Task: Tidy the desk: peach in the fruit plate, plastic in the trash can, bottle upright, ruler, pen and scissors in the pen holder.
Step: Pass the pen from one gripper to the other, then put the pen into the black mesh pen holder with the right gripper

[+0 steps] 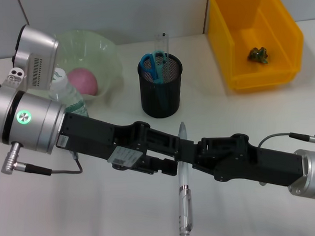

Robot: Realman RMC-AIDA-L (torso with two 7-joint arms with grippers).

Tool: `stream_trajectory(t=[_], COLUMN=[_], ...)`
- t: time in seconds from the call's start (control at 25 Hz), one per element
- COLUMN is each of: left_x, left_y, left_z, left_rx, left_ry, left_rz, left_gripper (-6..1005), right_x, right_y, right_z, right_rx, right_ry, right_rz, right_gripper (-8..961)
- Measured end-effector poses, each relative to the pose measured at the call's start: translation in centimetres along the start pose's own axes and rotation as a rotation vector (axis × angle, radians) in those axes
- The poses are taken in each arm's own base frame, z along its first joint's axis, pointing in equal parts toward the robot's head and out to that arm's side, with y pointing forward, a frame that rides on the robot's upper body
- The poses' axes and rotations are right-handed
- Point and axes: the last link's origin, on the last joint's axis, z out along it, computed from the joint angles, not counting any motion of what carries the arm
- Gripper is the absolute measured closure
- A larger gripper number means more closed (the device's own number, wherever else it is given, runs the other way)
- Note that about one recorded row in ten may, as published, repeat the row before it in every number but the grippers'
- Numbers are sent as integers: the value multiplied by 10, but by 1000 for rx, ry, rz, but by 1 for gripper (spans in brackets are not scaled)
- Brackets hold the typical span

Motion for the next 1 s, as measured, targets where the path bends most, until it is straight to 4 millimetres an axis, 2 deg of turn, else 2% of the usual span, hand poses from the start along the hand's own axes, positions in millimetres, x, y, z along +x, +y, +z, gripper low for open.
stream_trajectory(t=[0.2, 0.48, 1.0], left_x=[2, 3, 5], left_y=[1, 0, -5], left_z=[-4, -8, -29], left_rx=[-7, -3, 21], left_ry=[21, 32, 81], left_rz=[8, 23, 70], left_gripper=[423, 423, 423], right_x=[0, 5, 13], right_y=[0, -3, -15], right_z=[-1, -8, -34], right_rx=[9, 44, 168], right_ry=[24, 87, 220], right_rz=[22, 67, 346], right_gripper=[813, 813, 813])
